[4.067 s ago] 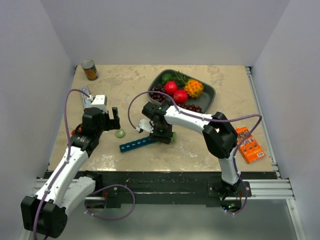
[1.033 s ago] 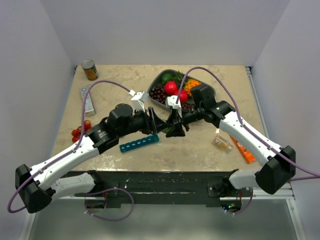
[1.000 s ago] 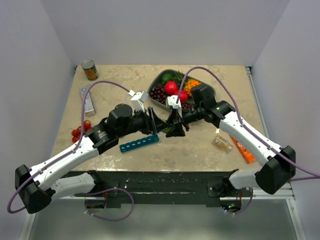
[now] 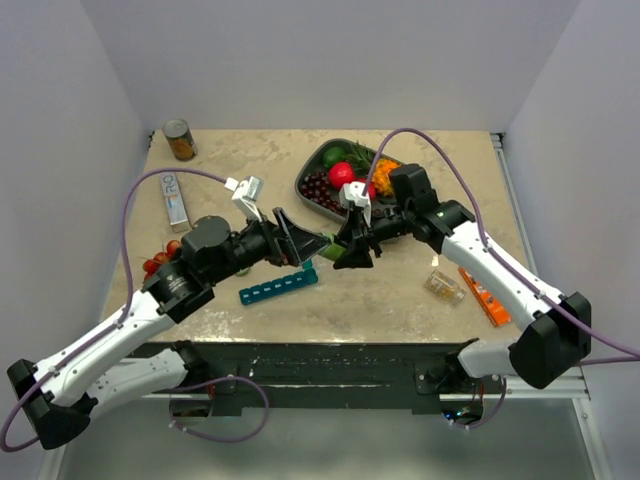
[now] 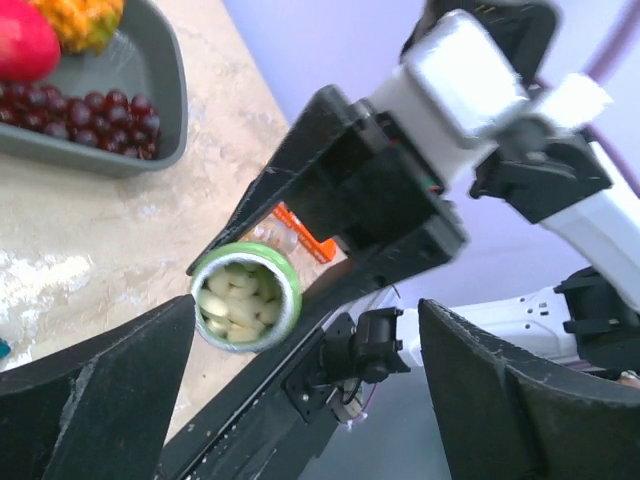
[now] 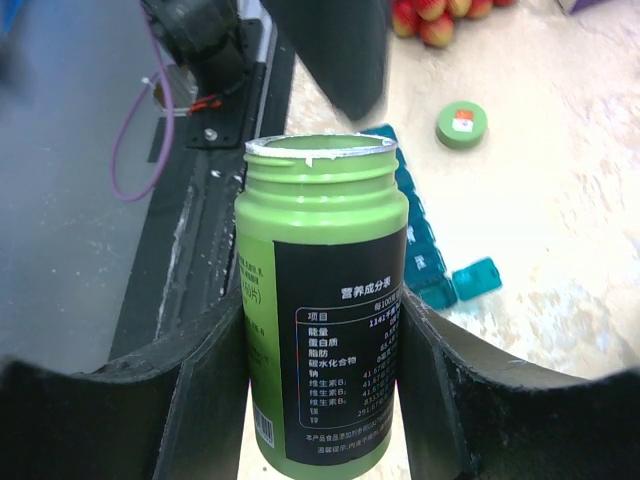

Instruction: Sort the pills into containers

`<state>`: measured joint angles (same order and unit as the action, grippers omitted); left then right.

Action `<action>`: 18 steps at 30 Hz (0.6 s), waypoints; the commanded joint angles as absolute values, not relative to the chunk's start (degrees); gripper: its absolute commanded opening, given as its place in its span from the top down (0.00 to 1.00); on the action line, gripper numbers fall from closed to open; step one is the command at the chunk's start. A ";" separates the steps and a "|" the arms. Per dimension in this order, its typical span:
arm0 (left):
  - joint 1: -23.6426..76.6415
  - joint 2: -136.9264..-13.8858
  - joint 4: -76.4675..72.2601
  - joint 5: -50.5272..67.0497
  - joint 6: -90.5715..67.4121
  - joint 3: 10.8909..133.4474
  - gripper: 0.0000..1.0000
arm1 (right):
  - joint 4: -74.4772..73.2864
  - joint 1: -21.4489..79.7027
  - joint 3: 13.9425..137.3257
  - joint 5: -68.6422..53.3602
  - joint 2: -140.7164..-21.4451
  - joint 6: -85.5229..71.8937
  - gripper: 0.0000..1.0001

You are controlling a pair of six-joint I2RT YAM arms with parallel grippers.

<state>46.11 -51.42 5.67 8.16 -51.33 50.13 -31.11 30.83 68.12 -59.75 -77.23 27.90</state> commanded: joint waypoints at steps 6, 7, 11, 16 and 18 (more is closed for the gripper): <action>45.62 -42.63 20.55 -9.30 -35.17 62.49 0.00 | -36.71 21.73 81.71 -64.07 -76.99 27.94 1.00; 45.62 -42.02 23.44 -12.62 -34.29 62.49 0.00 | -37.70 20.23 88.26 -64.42 -77.34 28.30 1.00; 45.62 -36.32 25.58 -17.22 -31.73 59.34 0.00 | -29.05 5.42 102.20 -73.78 -79.36 15.44 1.00; 45.62 -32.18 24.00 -18.81 -31.82 54.67 0.00 | 50.73 -2.02 88.96 -73.22 -77.26 -54.07 1.00; 45.62 -32.17 23.82 -18.81 -31.38 53.97 0.00 | 64.96 5.59 81.35 -73.29 -75.60 -64.81 1.00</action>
<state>45.78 -32.38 23.40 -15.46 -34.06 55.96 16.19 -3.01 91.33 -68.84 -77.67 -22.20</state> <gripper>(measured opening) 0.994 0.545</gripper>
